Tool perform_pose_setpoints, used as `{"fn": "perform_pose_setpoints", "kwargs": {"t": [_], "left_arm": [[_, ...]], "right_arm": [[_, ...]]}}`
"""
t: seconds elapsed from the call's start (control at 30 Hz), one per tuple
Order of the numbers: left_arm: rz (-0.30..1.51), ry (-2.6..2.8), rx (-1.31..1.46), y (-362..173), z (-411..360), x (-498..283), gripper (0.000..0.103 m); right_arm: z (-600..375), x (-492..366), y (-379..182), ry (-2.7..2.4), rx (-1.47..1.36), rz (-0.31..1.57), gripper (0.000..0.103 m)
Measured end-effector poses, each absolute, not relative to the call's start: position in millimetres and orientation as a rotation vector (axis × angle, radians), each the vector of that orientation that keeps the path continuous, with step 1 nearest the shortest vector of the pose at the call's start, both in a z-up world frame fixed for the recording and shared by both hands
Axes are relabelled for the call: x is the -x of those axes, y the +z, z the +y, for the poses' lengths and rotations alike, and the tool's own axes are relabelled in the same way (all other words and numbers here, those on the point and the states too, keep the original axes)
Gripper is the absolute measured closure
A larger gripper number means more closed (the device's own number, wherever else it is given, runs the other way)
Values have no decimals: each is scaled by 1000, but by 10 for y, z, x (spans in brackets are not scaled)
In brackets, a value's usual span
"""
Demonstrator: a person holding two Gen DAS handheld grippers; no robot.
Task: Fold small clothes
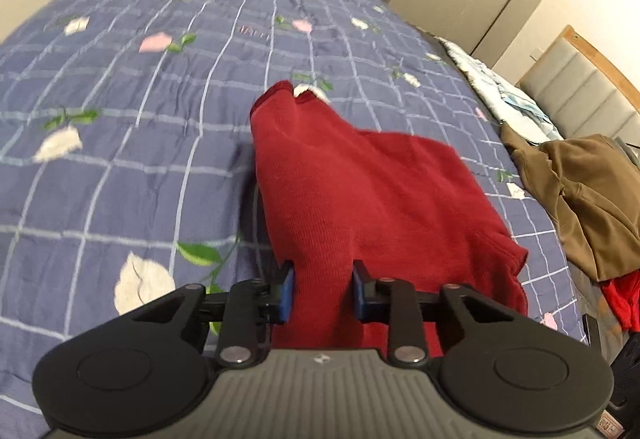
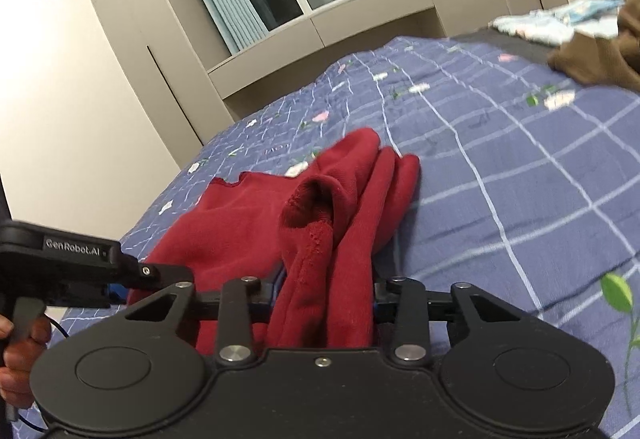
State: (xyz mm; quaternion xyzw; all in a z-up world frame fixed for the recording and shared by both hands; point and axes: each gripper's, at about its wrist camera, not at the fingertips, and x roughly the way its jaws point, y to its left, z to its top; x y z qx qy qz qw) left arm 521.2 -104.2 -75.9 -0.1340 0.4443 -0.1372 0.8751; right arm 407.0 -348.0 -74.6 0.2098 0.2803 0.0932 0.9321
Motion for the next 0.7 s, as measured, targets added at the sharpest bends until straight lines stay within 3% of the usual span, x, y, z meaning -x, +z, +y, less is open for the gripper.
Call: {"fn": "perform_pose_setpoints", "kwargs": {"t": [0.43, 0.7], "left_arm": [[813, -196, 197, -156, -402, -4863, 77], [804, -115, 225, -115, 321, -4460, 77]], "right_arm": [[-2617, -4024, -225, 304, -335, 482, 67], [-1910, -3770, -200, 392, -297, 503, 67]]}}
